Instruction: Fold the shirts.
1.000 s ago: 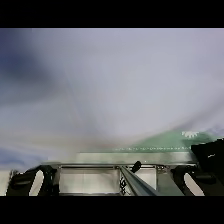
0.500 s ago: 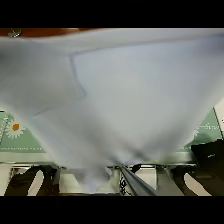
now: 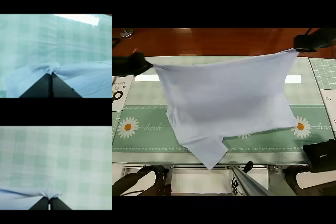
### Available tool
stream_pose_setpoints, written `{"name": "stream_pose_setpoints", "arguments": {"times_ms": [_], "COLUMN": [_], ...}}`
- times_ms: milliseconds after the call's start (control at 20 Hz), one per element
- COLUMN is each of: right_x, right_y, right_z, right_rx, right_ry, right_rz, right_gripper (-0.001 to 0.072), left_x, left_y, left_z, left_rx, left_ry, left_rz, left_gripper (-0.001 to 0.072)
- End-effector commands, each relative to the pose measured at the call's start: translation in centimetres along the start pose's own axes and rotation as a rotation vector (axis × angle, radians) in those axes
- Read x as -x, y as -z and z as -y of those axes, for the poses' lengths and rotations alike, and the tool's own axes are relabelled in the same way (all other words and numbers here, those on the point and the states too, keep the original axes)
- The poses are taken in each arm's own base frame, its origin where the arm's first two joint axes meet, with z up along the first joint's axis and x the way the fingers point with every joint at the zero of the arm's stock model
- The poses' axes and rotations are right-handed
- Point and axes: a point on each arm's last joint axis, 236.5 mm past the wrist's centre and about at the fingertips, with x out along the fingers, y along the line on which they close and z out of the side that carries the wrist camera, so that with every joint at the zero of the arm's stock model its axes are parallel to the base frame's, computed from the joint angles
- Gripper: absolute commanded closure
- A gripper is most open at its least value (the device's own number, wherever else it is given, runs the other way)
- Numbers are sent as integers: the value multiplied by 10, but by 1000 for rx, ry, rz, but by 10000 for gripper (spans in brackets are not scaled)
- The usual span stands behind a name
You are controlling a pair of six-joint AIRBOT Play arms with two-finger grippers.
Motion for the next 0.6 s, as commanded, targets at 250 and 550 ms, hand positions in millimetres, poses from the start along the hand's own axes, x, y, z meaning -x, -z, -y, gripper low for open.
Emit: {"name": "stream_pose_setpoints", "arguments": {"times_ms": [250, 550], "right_x": [-129, -172], "right_y": [-53, -47], "right_z": [6, 33], "right_rx": [-20, -101], "right_ry": [5, 25], "right_rz": [232, 249], "right_gripper": [698, 698], "left_x": [-160, -206], "left_y": [-27, 6], "left_z": [-11, -25], "left_rx": [-50, -79], "left_ry": [-26, -55], "left_rz": [159, 91], "left_gripper": [695, 695]}}
